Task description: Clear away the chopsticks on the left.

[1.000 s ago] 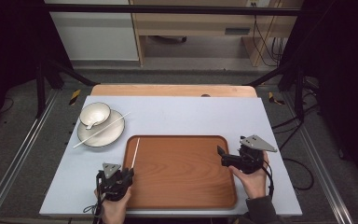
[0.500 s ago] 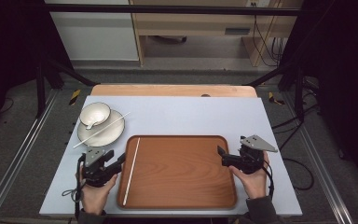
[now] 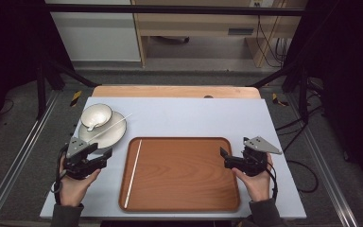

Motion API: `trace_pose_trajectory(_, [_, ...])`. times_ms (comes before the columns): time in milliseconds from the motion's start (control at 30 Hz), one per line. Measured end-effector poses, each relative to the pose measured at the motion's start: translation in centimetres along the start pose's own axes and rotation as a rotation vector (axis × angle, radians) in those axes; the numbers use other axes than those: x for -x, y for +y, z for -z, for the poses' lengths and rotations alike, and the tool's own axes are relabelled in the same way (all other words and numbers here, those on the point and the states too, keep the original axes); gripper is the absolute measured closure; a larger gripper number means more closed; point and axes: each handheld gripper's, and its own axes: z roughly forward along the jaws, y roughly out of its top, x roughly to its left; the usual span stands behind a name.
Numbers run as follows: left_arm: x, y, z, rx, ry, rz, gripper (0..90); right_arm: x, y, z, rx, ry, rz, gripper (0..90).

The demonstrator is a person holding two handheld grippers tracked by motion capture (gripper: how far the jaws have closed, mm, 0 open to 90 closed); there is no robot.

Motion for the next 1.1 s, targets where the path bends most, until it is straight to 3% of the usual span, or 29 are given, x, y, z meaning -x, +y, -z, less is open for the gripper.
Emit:
trace_pose_trajectory(133, [-1.4,-0.4,-0.7,-0.018,-0.011,-0.016,33.3,0.1,-0.1,-0.1,-0.004,-0.002,0.001,7.6])
trace_pose_trajectory(200, [-2.4,-0.5,-1.1,-0.051,0.003,-0.071,31.4,0.1,-0.1,-0.1,-0.003,-0.003,0.004,7.6])
trace_pose_trajectory(500, [-5.7,-0.8,-2.6,-0.072,-0.009,-0.071,29.2,-0.1,-0.2,-0.3,-0.011,-0.004,0.008,7.7])
trace_pose_trajectory(733, [-7.4,-0.5,-4.1,-0.092,-0.005,-0.094,36.2,-0.2,-0.3,-0.5,-0.020,-0.004,0.010,7.8])
trace_pose_trajectory(867, [-8.3,-0.8,-6.0,-0.160,0.011,-0.108,40.7,-0.1,-0.3,-0.5,-0.018,-0.009,0.011,7.9])
trace_pose_trajectory(1100, [-9.1,-0.8,-7.1,-0.166,0.005,-0.105,50.3,-0.1,-0.5,-0.7,-0.029,-0.013,0.018,7.9])
